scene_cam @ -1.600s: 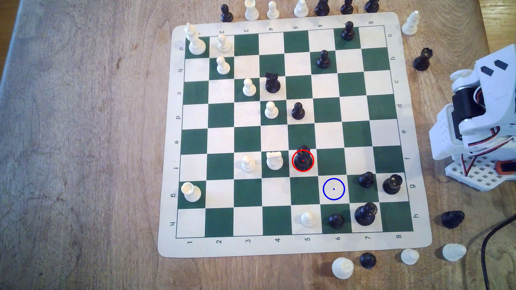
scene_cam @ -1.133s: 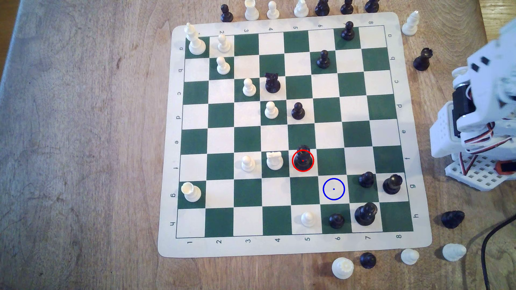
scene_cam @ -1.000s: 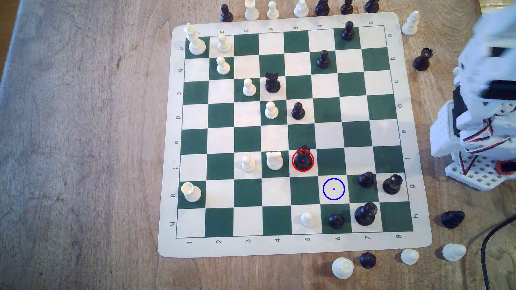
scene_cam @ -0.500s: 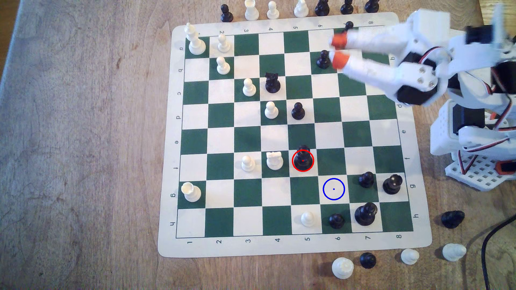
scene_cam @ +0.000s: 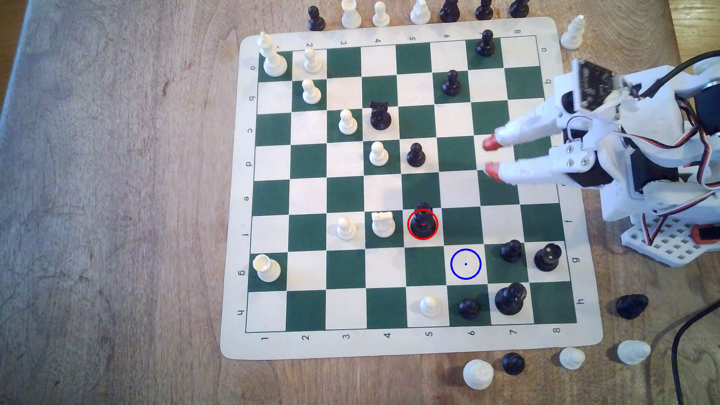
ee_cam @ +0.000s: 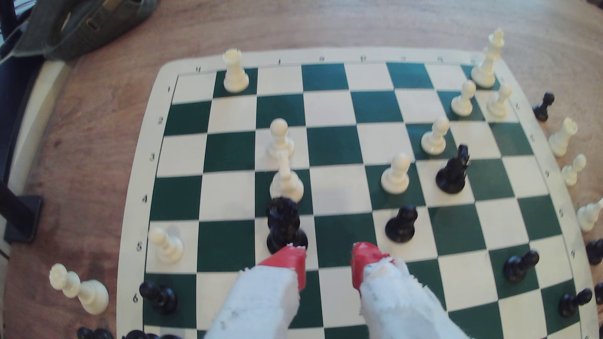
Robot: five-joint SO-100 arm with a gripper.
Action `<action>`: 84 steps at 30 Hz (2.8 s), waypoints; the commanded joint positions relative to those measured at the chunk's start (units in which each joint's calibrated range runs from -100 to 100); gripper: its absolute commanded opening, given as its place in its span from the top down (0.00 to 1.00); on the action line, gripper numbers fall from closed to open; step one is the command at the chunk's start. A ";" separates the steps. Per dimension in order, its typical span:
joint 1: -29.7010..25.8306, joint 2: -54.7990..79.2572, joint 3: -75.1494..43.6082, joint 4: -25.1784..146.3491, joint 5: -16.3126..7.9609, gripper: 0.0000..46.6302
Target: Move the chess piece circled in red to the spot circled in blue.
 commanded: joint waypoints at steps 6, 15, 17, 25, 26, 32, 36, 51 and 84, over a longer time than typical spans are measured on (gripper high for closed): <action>-5.87 23.64 -15.32 -0.77 -5.23 0.86; -3.06 41.04 -28.19 -1.10 -9.04 0.76; -2.90 43.67 -30.37 -0.86 -9.38 0.75; -4.07 58.61 -41.70 3.81 -9.47 0.69; -4.07 59.63 -42.34 3.81 -9.47 0.68; -3.99 65.74 -43.88 2.75 -9.47 0.64; -4.15 68.29 -44.06 0.62 -9.82 0.64; -4.86 76.44 -46.24 -2.99 -9.82 0.66; -3.92 76.44 -45.06 -8.06 -8.30 0.94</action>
